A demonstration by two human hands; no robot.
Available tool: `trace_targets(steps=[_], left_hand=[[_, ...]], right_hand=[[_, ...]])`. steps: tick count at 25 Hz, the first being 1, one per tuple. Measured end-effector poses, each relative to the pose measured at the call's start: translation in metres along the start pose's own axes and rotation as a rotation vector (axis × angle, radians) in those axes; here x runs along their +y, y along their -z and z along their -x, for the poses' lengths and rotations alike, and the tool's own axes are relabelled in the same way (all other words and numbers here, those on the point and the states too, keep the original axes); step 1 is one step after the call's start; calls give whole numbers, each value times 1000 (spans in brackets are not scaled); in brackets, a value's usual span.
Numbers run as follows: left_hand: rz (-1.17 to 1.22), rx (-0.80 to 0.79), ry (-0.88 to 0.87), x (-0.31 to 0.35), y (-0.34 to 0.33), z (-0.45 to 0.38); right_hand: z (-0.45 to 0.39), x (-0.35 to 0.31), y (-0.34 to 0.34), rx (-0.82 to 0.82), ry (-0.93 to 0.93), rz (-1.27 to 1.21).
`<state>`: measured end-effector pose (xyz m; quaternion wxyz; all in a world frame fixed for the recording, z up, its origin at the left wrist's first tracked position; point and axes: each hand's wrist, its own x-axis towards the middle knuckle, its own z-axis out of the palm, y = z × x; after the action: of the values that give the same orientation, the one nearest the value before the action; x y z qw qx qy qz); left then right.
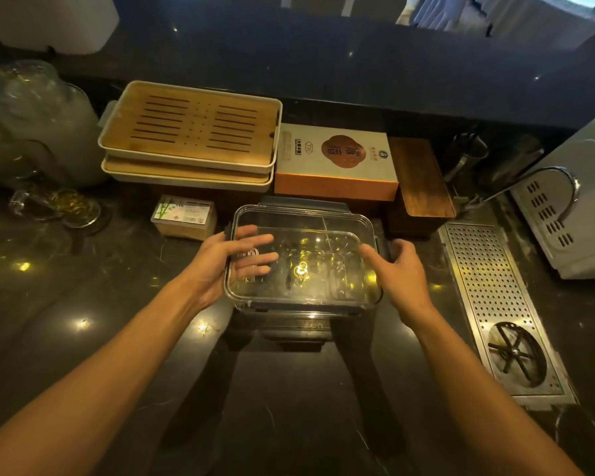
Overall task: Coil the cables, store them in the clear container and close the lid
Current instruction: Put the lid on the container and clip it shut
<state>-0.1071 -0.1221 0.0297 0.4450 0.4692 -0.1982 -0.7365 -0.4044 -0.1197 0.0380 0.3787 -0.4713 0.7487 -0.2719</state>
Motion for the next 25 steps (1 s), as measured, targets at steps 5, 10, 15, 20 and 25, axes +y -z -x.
trace_targets(steps=[5, 10, 15, 20, 25], left_hand=[[-144, 161, -69, -20, 6, -8], [-605, 390, -294, -32, 16, -18], [-627, 436, -315, -44, 19, -16], [-622, 447, -318, -50, 21, -13], [-554, 453, -261, -52, 40, -22]], right_hand=[[-15, 21, -13, -127, -160, -311], [-26, 36, -24, -5, -36, -87], [-32, 38, -26, 32, 22, -30], [-37, 45, -25, 0, -1, -94], [-39, 55, -26, -38, -42, -188]])
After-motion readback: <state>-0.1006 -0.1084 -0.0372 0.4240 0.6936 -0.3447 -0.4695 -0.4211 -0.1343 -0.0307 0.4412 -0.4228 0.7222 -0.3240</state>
